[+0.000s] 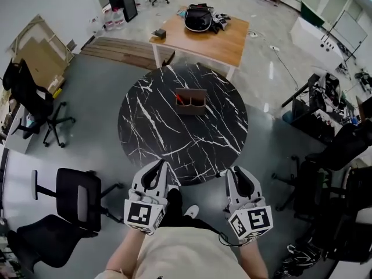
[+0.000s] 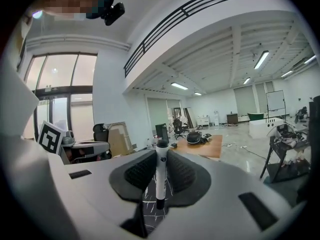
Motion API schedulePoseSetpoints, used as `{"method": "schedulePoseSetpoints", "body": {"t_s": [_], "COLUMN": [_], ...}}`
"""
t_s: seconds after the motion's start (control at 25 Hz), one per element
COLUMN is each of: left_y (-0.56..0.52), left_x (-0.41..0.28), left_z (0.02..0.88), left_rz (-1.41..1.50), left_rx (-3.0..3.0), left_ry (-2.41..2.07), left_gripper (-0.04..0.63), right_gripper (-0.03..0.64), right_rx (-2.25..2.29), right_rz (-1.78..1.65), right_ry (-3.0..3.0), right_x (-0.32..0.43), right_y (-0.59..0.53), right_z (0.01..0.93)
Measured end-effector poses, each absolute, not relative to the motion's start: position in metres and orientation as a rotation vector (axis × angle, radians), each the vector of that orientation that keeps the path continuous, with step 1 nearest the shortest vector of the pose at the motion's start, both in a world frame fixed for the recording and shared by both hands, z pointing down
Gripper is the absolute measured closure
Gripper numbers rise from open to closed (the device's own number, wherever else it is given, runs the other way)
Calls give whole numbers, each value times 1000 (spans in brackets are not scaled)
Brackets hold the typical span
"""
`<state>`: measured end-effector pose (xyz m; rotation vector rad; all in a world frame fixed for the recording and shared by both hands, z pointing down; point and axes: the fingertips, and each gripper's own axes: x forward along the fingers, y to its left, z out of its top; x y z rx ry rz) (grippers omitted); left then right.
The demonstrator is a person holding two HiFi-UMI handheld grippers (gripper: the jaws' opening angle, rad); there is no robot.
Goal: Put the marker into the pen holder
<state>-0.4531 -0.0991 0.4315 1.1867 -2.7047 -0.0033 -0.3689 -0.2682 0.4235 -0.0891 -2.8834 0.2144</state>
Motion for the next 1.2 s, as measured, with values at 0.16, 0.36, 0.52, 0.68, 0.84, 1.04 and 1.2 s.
{"method": "schedulePoseSetpoints", "body": {"t_s": [0.16,0.36,0.52,0.68,0.84,1.04,1.2], "left_y": [-107,-119,-126,-134,-142,-148,-155], "left_x": [-498,-563,-609,-647,-679,-710,-729], "left_z": [442,448,454,459,463,481,501], "left_rz": [-42,-67,-74,-145,-178,-149,-70], "left_rx": [1202,1247,1293,1325,1343,1314,1279], "left_ry": [-2672,-2645,-2609,-2601,-2613,-2602,-2577], "left_gripper": [586,586,586,586,586,586,586], "right_gripper": [537,537,537,538,537,538,537], "right_rx": [-58,-26,9,24,17,-18,-47], "right_rz": [198,163,147,108,60,-44,-63], "right_ry": [-2856,-2847,-2841,-2856,-2879,-2893,-2904], "right_x": [-409,-474,-523,-570,-611,-655,-685], "right_y": [-273,-279,-280,-280,-280,-283,-292], "right_z": [431,431,431,432,430,432,448]}}
